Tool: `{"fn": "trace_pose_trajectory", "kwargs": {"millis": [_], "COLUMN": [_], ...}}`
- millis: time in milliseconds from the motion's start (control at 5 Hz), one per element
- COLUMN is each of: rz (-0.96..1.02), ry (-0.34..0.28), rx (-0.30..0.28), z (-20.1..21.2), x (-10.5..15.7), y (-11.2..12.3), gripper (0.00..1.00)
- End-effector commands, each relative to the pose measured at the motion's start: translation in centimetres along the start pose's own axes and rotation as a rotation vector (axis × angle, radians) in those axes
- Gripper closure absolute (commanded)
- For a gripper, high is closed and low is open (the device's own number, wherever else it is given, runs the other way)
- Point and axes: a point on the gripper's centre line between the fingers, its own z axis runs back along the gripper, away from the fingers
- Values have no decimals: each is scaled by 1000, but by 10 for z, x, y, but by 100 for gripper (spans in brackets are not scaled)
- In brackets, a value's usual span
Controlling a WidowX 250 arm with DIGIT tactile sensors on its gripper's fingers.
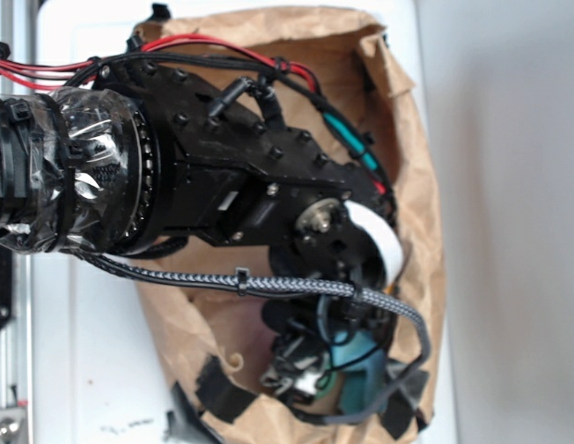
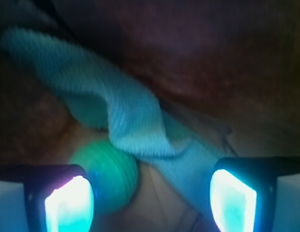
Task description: Grab the blue cloth.
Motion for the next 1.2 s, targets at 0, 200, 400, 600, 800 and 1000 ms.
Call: {"fn": "trace_pose_trajectory", "kwargs": {"millis": [0,200,400,600,800,1000], "rz": [-40,-42,-60,-64,-36,-26], "ry": [-197,-188,-174,-134,-104,-104], "rx": [-45,-29,10,58,89,85], "z": [0,-23,-42,-57,-61,-51], "x": [25,24,22,20,19,21], "y": [-27,-32,-37,-38,-34,-31], "gripper": [0,0,0,0,100,100]}}
